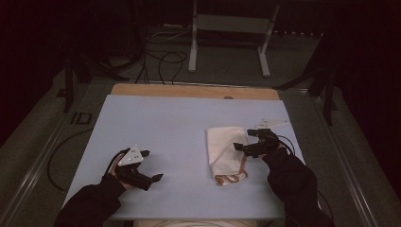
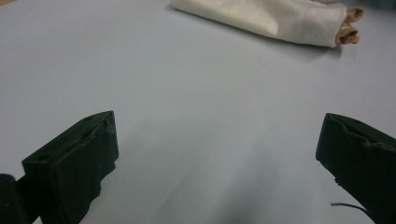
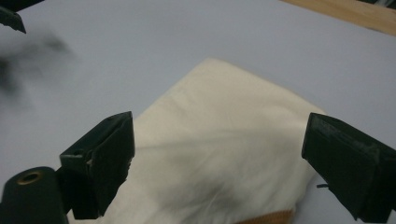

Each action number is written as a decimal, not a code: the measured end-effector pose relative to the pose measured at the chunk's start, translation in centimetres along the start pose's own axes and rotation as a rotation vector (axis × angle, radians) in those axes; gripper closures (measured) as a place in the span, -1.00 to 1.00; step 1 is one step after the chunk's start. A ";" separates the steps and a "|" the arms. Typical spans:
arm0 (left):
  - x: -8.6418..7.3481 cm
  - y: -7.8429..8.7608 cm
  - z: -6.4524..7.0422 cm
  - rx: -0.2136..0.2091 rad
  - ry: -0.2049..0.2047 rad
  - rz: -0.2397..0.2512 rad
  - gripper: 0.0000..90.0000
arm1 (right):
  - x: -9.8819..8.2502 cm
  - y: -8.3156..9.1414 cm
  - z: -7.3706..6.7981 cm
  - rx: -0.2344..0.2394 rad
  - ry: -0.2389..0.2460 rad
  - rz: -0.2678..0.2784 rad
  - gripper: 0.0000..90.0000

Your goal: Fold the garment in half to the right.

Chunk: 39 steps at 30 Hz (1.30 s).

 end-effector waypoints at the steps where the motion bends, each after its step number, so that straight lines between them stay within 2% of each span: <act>1: -0.1 0.1 -0.1 0.003 0.004 -0.001 -1.00 | -0.4 0.1 0.0 0.000 -0.009 0.003 -0.79; 5: -0.5 0.4 -0.4 0.013 0.007 -0.007 -1.00 | -1.9 0.4 0.0 -0.011 -0.028 -0.016 -0.79; 11: -1.2 1.0 -0.8 0.035 0.012 -0.018 -1.00 | -3.7 1.1 0.0 -0.009 -0.056 -0.002 -0.79; 21: -1.9 1.9 -1.5 0.060 0.026 -0.021 -1.00 | -6.7 1.7 -0.7 -0.021 -0.055 -0.031 -0.79; 28: -2.3 2.3 -1.7 0.073 0.032 -0.023 -1.00 | -7.7 2.2 -1.3 -0.037 -0.023 -0.032 -0.79; 34: -2.1 2.4 -1.7 0.081 0.025 -0.018 -1.00 | -8.4 3.1 -1.2 -0.062 -0.037 -0.017 -0.79; 39: -2.0 2.3 -1.5 0.073 0.026 -0.014 -1.00 | -8.7 3.0 -1.1 -0.082 -0.029 -0.031 -0.79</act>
Point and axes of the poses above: each handheld gripper's, and its own axes: y roughly backward along the jaws, x roughly out of its top, z roughly to its right, the point moved 6 cm from there along -y, roughly forward along the jaws
